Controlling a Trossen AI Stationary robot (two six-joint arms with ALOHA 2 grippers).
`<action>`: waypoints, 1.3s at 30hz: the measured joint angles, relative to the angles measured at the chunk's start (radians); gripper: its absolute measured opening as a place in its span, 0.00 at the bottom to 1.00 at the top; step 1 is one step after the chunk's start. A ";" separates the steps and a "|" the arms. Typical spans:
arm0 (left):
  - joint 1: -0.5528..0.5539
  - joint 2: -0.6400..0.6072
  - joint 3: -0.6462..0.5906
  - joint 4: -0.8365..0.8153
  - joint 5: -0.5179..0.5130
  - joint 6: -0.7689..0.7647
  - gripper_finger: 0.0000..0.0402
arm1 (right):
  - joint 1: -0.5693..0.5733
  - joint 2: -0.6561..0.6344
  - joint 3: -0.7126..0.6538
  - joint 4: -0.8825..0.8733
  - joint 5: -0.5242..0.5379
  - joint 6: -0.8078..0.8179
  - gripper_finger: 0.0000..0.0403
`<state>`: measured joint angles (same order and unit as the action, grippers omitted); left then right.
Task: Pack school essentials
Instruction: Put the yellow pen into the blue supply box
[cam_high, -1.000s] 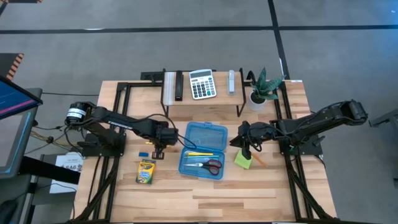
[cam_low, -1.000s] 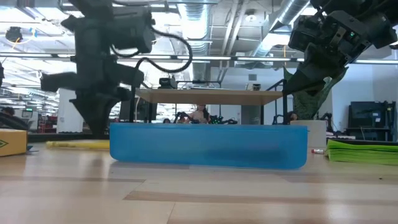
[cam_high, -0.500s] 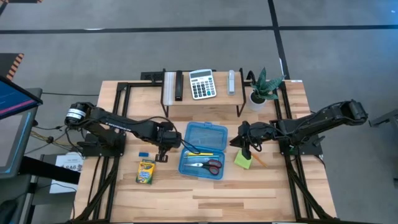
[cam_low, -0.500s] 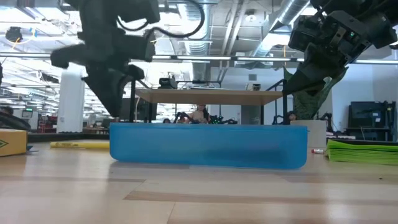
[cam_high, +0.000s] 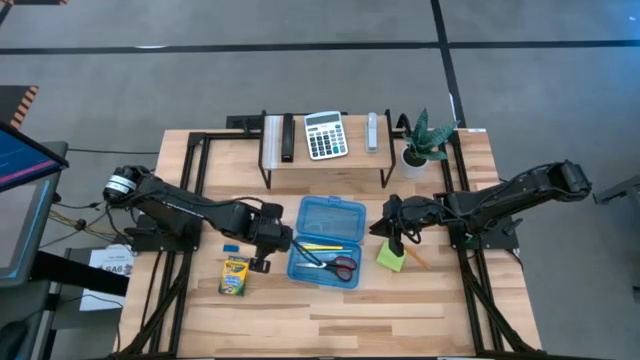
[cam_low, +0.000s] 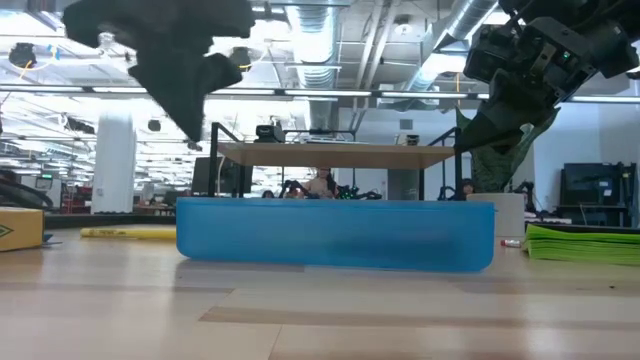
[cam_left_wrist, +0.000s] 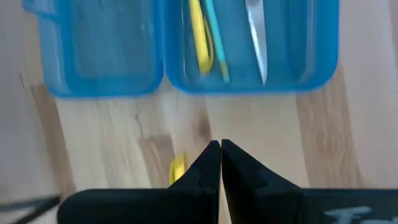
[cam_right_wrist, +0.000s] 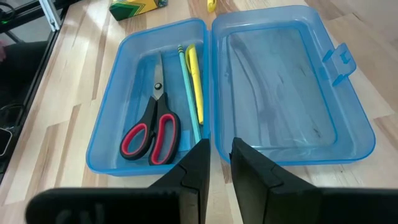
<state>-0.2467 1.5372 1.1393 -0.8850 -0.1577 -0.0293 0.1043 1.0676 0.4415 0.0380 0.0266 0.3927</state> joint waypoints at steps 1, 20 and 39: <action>-0.002 0.000 0.000 -0.023 0.001 0.000 0.00 | 0.000 0.000 0.000 0.000 0.000 0.000 0.22; 0.156 -0.212 -0.424 0.342 0.185 0.049 0.05 | 0.000 0.000 0.000 0.000 0.000 0.000 0.22; 0.194 -0.044 -0.485 0.473 0.048 0.121 0.45 | 0.000 0.000 0.000 0.001 0.000 0.000 0.22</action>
<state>-0.0532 1.4928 0.6548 -0.4117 -0.1097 0.0915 0.1040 1.0676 0.4417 0.0391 0.0269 0.3927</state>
